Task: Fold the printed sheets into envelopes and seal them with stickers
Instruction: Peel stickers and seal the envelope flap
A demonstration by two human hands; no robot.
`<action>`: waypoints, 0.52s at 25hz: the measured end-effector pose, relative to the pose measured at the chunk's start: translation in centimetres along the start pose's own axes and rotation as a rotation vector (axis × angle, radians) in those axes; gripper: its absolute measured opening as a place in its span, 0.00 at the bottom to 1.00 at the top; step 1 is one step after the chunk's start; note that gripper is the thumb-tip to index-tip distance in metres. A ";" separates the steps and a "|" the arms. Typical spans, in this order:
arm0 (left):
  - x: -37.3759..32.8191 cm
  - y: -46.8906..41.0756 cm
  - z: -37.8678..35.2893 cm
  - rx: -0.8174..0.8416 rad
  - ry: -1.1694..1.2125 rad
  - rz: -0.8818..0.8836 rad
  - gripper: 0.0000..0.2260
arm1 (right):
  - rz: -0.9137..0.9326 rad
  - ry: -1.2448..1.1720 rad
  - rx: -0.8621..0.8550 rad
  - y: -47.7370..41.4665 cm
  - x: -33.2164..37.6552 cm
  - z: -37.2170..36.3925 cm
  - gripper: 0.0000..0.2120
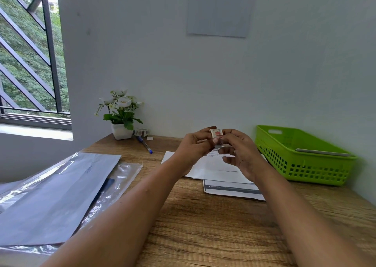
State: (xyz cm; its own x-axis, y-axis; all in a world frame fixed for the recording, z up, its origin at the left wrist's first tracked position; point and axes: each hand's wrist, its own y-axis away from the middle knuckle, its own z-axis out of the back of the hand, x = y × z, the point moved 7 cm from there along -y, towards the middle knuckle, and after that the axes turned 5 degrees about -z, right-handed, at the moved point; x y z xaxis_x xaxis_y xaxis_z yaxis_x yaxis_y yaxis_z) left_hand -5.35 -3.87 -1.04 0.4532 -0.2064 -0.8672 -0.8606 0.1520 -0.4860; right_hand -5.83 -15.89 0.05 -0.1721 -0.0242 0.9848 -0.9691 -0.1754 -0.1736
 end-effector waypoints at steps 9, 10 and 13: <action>-0.4 0.3 -0.4 0.035 -0.165 -0.063 0.11 | -0.008 -0.103 -0.009 -0.7 -0.4 0.3 0.05; -0.3 0.3 -0.4 0.025 -0.143 -0.045 0.11 | 0.005 -0.115 0.000 -0.7 -0.3 0.3 0.06; 0.1 0.2 -0.1 -0.004 -0.093 0.004 0.12 | 0.025 -0.126 0.015 -0.6 -0.2 0.2 0.09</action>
State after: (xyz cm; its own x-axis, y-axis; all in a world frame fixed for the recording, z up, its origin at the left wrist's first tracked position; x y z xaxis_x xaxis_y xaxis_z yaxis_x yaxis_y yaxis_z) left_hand -5.45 -3.96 -1.22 0.4695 -0.1155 -0.8753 -0.8631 0.1486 -0.4826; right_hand -5.13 -15.96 -0.06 -0.1716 -0.1518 0.9734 -0.9619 -0.1876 -0.1988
